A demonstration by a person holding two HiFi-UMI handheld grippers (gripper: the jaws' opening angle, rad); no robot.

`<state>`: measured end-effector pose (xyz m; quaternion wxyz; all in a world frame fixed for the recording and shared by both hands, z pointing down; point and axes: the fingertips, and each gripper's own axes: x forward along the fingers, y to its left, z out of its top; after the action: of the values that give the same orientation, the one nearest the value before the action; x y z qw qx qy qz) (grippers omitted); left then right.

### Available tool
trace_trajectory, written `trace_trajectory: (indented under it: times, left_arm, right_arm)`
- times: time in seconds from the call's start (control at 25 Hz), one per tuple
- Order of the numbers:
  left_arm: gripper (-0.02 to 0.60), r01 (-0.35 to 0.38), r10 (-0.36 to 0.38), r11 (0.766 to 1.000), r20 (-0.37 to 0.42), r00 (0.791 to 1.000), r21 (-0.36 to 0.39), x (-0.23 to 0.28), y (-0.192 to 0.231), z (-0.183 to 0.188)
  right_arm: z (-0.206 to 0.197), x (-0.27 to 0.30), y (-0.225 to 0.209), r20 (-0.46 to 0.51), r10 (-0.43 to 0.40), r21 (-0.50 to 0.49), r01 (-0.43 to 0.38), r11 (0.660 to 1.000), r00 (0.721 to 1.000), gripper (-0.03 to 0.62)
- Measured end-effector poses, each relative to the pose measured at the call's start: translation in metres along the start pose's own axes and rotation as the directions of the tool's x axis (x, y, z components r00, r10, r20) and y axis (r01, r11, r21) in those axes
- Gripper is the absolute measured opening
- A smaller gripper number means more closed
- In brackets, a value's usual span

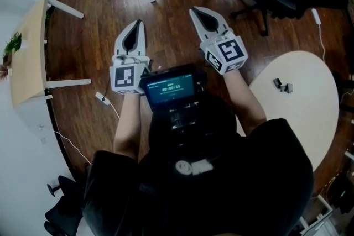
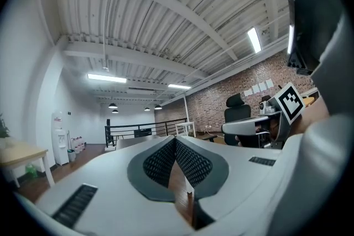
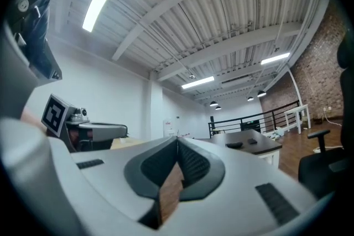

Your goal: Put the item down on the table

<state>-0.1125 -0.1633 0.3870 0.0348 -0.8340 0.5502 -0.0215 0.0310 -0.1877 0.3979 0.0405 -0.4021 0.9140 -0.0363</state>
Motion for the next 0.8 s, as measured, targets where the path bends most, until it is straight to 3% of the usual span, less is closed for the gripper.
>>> trace_trajectory:
  times: [0.44, 0.8]
  left_arm:
    - [0.001, 0.025, -0.025, 1.0, 0.02, 0.999, 0.006, -0.067, 0.002, 0.013]
    - [0.0, 0.022, -0.022, 1.0, 0.034, 0.999, -0.005, -0.167, 0.005, 0.02]
  right_arm:
    - [0.009, -0.027, 0.07, -0.009, -0.01, -0.033, 0.009, 0.999, 1.0, 0.003]
    - [0.01, -0.07, 0.17, -0.028, -0.002, -0.063, 0.0, 0.998, 1.0, 0.003]
